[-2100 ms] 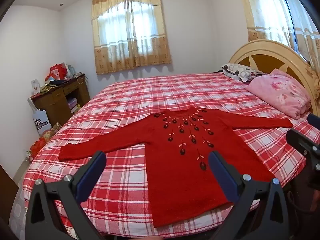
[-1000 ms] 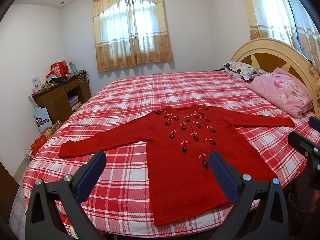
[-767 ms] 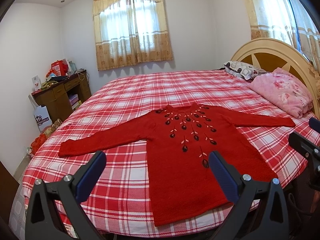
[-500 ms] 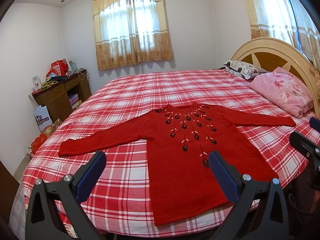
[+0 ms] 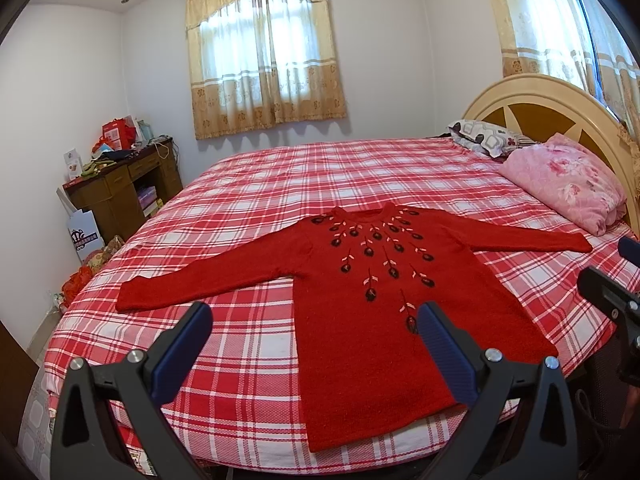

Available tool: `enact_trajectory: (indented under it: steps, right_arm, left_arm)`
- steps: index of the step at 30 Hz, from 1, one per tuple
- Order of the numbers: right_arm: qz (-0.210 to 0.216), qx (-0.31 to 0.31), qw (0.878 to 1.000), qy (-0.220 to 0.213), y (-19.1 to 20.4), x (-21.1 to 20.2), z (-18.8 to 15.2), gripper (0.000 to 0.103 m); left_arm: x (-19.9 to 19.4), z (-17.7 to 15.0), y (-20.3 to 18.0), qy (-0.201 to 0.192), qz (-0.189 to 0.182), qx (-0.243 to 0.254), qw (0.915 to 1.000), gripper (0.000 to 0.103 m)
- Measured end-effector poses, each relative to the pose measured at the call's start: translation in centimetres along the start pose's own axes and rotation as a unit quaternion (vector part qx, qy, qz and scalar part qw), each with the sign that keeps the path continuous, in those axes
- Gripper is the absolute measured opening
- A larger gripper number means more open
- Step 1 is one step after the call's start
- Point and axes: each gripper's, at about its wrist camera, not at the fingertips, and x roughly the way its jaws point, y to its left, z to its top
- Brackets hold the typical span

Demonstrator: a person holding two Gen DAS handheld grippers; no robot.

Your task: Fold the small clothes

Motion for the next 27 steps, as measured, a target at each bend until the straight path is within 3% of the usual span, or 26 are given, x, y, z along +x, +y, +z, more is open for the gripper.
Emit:
enact_trajectory:
  steps: [27]
  right_arm:
    - [-0.001,0.006,1.000,0.014,-0.9,2.3,-0.5,0.102]
  left_arm:
    - [1.5,-0.6,0.3,0.011,0.005,0.003,0.9999,0.103]
